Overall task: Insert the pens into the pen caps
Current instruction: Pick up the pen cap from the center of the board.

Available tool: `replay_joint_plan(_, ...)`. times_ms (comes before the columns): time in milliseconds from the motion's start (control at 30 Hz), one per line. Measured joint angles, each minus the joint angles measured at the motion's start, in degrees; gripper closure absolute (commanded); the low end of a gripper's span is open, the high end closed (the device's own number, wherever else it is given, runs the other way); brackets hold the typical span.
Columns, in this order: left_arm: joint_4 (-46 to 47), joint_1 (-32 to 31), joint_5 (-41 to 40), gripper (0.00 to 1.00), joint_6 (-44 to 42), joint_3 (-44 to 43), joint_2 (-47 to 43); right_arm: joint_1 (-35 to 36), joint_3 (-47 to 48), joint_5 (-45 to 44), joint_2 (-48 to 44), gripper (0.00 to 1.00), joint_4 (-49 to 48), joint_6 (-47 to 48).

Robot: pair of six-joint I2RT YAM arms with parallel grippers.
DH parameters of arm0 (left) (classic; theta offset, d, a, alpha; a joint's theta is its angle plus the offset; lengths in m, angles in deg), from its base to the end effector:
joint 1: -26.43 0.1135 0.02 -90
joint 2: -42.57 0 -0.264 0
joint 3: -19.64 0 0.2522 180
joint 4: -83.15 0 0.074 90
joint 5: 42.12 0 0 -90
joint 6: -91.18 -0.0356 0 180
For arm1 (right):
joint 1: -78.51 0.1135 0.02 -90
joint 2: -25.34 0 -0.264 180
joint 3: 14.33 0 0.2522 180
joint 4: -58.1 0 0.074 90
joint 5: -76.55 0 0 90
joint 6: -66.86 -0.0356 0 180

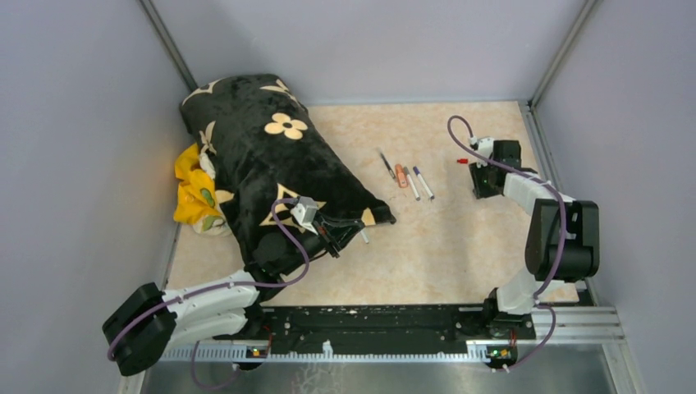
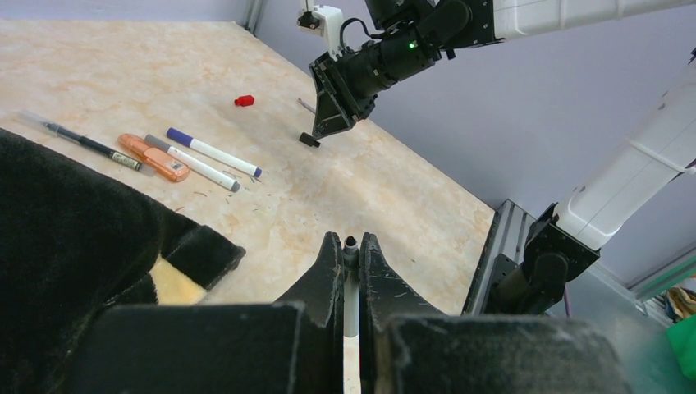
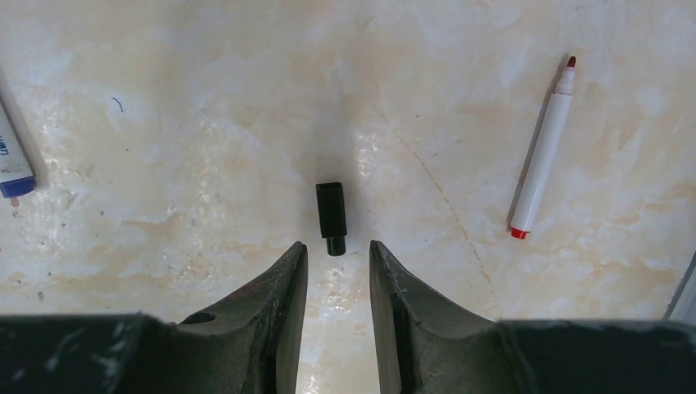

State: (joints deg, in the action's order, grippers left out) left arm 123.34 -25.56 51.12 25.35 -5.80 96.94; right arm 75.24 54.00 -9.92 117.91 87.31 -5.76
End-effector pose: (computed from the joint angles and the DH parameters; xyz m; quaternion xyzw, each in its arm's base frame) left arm 0.1181 -0.1544 0.2275 0.1736 0.6102 -0.4907 0.5972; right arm 0.3266 -0.0165 0.1857 -0.1262 0.9407 -0.0274 0.3136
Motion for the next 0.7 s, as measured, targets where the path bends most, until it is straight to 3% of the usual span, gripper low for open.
replay_joint_plan(567, 0.0, 0.0, 0.0, 1.0, 0.0, 0.1, -0.3, -0.5, 1.5, 0.0, 5.0, 0.67, 0.0, 0.0)
replay_joint_plan(700, 0.0, 0.0, 0.0, 1.0, 0.0, 0.1, -0.3, -0.5, 2.4, 0.6, 5.9, 0.72, 0.0, 0.0)
